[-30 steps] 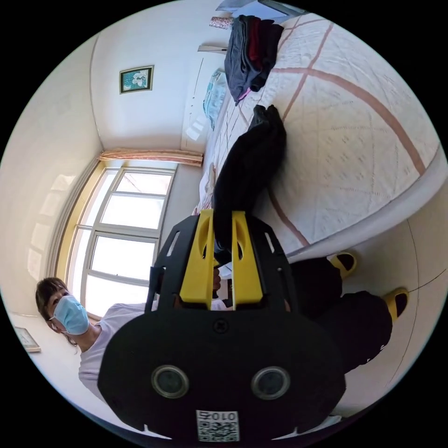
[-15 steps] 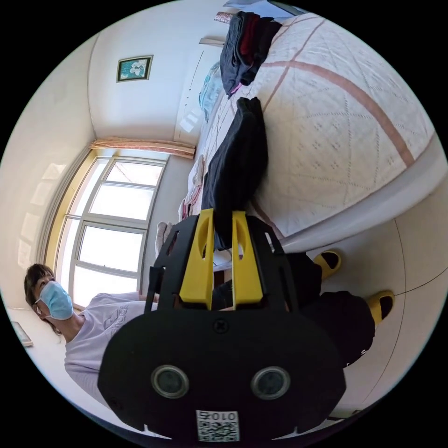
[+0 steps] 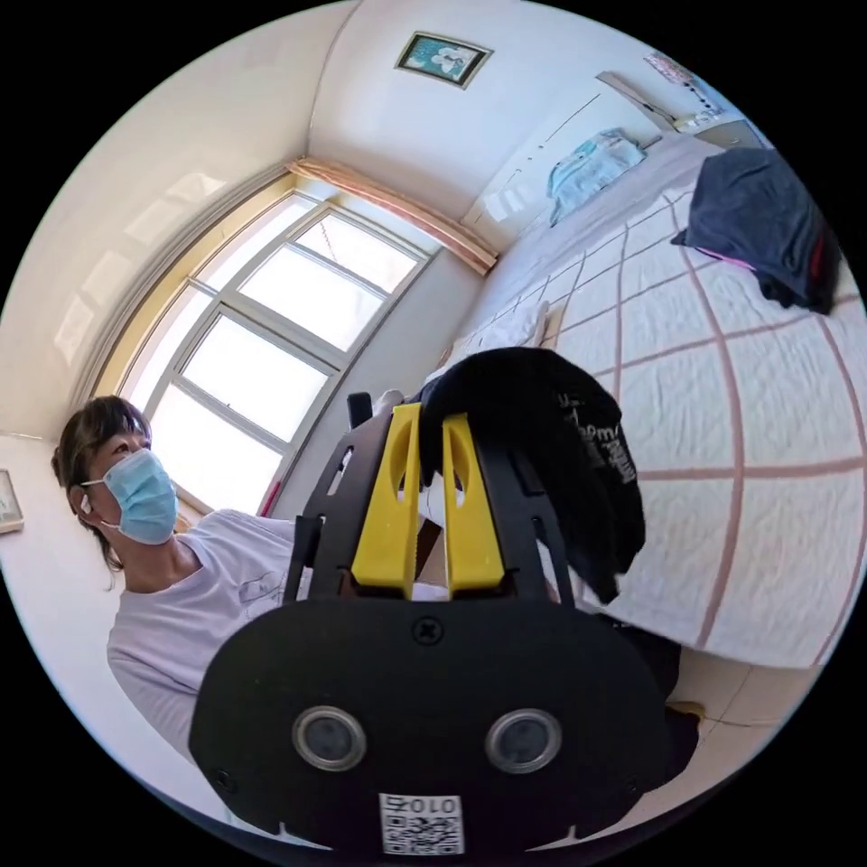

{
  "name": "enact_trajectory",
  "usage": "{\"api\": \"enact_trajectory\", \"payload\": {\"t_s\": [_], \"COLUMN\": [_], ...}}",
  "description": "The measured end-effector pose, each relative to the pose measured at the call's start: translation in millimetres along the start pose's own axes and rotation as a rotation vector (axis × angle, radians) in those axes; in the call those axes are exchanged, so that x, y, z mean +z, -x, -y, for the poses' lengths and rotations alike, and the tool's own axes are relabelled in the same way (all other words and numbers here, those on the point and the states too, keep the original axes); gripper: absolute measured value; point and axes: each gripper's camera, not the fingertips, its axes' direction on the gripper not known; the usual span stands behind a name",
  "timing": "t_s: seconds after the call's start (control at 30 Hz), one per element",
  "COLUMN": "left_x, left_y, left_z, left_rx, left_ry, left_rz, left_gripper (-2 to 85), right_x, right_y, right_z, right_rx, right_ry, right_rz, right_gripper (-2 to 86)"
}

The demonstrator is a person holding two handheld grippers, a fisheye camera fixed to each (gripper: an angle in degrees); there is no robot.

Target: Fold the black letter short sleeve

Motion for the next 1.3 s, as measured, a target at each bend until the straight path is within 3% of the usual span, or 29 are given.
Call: {"api": "enact_trajectory", "payload": {"t_s": [0.17,0.27,0.37,0.43,0.6,0.7,0.87,0.93,1.17,1.3], "left_x": [-118,-192,-253,-279,-304,-294,-297,-297,-282,-276], "left_y": [39,45,46,73,200,240,237,225,199,189], "left_z": [61,111,149,155,116,80,85,98,123,116], "left_rx": [-0.027,0.017,0.030,-0.067,-0.530,-0.692,-0.669,-0.634,-0.646,-0.706], "left_ry": [-0.055,-0.097,-0.090,-0.107,-0.109,-0.080,-0.103,-0.090,0.083,-0.021], "left_rz": [0.103,0.184,0.408,0.466,0.529,0.520,0.477,0.490,0.514,0.581], "left_gripper": [4.2,4.0,3.8,3.6,3.1,3.0,2.9,2.9,4.2,6.7], "right_x": [114,177,247,312,428,441,437,445,457,473], "right_y": [-31,-26,-31,-68,-182,-210,-202,-198,-208,-206], "right_z": [120,203,266,296,293,276,278,281,263,256], "right_rx": [0.017,-0.102,-0.202,-0.109,0.235,0.304,0.266,0.241,0.258,0.231], "right_ry": [0.092,0.054,0.026,0.084,0.267,0.235,0.213,0.242,0.208,0.235], "right_rz": [0.121,0.105,0.059,-0.004,-0.081,-0.017,0.037,-0.037,0.056,-0.044], "right_gripper": [5.5,5.5,5.5,5.6,5.7,5.4,4.1,4.0,3.9,4.1]}}
